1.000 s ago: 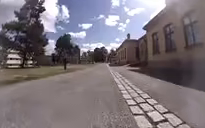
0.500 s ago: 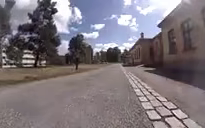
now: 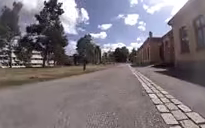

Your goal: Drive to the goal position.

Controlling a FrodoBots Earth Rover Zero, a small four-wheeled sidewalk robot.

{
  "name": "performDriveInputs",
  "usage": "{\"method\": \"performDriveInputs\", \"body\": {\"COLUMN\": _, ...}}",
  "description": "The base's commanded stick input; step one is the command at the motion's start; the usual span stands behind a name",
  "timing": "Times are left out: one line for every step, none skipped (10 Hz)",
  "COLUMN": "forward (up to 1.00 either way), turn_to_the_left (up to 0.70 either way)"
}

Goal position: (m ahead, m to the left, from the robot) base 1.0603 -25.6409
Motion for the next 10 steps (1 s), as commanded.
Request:
{"method": "performDriveInputs", "body": {"forward": 0.0, "turn_to_the_left": 0.0}}
{"method": "performDriveInputs", "body": {"forward": 0.0, "turn_to_the_left": 0.0}}
{"method": "performDriveInputs", "body": {"forward": 0.0, "turn_to_the_left": 0.0}}
{"method": "performDriveInputs", "body": {"forward": 0.0, "turn_to_the_left": 0.0}}
{"method": "performDriveInputs", "body": {"forward": 0.0, "turn_to_the_left": 0.0}}
{"method": "performDriveInputs", "body": {"forward": 0.0, "turn_to_the_left": 0.0}}
{"method": "performDriveInputs", "body": {"forward": 0.0, "turn_to_the_left": 0.0}}
{"method": "performDriveInputs", "body": {"forward": 0.0, "turn_to_the_left": -0.17}}
{"method": "performDriveInputs", "body": {"forward": 0.0, "turn_to_the_left": -0.85}}
{"method": "performDriveInputs", "body": {"forward": 0.0, "turn_to_the_left": -0.85}}
